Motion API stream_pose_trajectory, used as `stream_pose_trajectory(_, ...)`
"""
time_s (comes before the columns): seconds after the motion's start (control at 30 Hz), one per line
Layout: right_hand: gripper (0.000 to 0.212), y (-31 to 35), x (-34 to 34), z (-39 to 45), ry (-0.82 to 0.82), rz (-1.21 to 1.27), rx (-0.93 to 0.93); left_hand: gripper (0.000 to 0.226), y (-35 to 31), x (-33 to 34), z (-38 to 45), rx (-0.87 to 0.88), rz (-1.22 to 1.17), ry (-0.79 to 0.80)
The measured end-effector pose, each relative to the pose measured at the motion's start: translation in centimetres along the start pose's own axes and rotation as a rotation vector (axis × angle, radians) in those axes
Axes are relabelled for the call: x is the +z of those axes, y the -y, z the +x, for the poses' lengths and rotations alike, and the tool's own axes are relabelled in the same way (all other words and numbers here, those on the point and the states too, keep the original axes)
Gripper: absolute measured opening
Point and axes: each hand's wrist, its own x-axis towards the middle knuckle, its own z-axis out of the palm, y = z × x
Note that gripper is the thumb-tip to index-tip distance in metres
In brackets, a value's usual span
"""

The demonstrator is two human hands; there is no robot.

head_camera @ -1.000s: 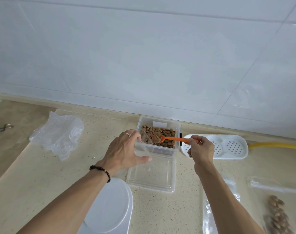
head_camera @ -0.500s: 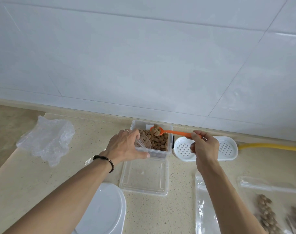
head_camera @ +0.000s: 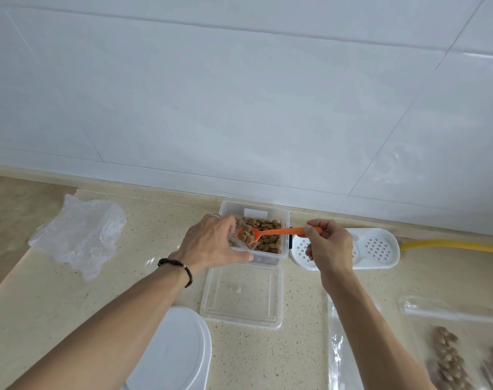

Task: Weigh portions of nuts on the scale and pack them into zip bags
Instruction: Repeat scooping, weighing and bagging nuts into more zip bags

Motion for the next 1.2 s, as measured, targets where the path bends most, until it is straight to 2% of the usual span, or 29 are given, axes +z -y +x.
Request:
stream_pose_trajectory(0.3,0.007,-0.5,0.6,0.6,0.074,-0.11,-0.117,0.057,0.5,1.1,0.3,0.076,-0.036,-0.047)
stream_pose_trajectory(0.57,0.006,0.4,0.8,1.3,0.272,-0.103,-0.105,0.097,0.6,1.9,0.1,0.079,-0.174,-0.089)
stream_pose_trajectory(0.77,0.006,1.9,0.7,1.7,0.392,-0.081,-0.114,0.105,0.5,2.0,0.2,0.08,-0.344,-0.117)
stream_pose_trajectory(0.83,0.006,2.2,0.9,2.0,0.388,-0.031,-0.086,0.108,0.3,2.1,0.3,0.096,-0.378,-0.154)
stream_pose_trajectory(1.0,0.011,1.6,1.1,2.8,0.256,0.04,0.028,0.11,0.0,2.0,0.4,0.162,-0.477,-0.225)
stream_pose_trajectory(1.13,0.012,1.8,1.4,2.3,0.338,-0.056,-0.044,0.11,-0.2,2.2,0.6,0.199,-0.456,-0.217)
stream_pose_trajectory(1.2,0.012,1.6,1.9,2.3,0.301,-0.037,-0.039,0.111,-0.2,2.5,0.6,0.194,-0.449,-0.199)
